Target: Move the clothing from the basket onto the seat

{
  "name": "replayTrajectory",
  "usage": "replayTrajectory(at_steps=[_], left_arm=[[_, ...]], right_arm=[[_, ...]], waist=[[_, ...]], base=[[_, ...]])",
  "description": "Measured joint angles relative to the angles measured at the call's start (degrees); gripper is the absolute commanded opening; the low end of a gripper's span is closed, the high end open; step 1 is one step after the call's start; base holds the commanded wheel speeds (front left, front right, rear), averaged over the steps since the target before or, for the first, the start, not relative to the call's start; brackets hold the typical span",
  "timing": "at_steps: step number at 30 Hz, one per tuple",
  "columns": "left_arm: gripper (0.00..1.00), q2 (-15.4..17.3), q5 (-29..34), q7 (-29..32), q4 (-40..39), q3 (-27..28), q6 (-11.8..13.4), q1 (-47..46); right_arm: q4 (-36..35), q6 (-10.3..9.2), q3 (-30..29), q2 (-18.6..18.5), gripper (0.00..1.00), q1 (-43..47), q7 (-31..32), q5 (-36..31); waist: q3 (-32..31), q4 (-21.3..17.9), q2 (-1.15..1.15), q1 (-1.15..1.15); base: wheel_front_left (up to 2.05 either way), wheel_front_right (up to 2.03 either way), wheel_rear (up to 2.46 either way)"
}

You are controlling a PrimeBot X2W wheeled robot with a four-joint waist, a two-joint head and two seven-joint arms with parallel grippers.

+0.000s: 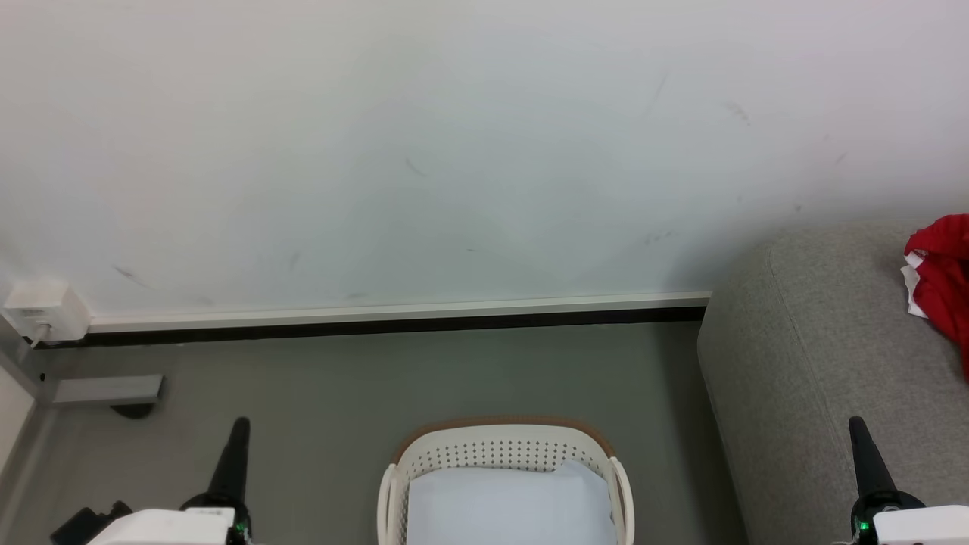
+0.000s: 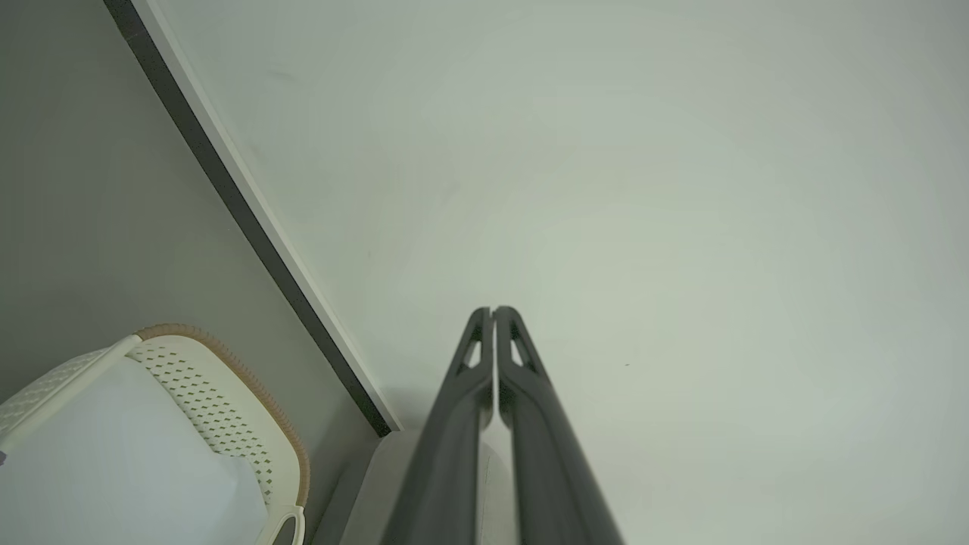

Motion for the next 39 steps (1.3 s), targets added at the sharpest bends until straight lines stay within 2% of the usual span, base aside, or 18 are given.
replayTrajectory(at_steps=[30,39], left_arm=[[0.0,-0.1,-13.1,3.4,-1.7,1.3,-0.2,-1.1],[0.0,-0.1,-15.0,3.9,-2.0,1.5,-0.2,-1.4]], right_arm=[[-1.2,-0.02,-1.3,-0.3,0.0,-1.5,3.0,13.3],[-1.3,-0.02,-1.5,-0.5,0.0,-1.7,3.5,15.9]], waist=[[0.4,0.2,0.0,0.0],[0.4,0.3,0.0,0.0]], base=[[0.0,0.0,0.0],[0.0,0.0,0.0]])
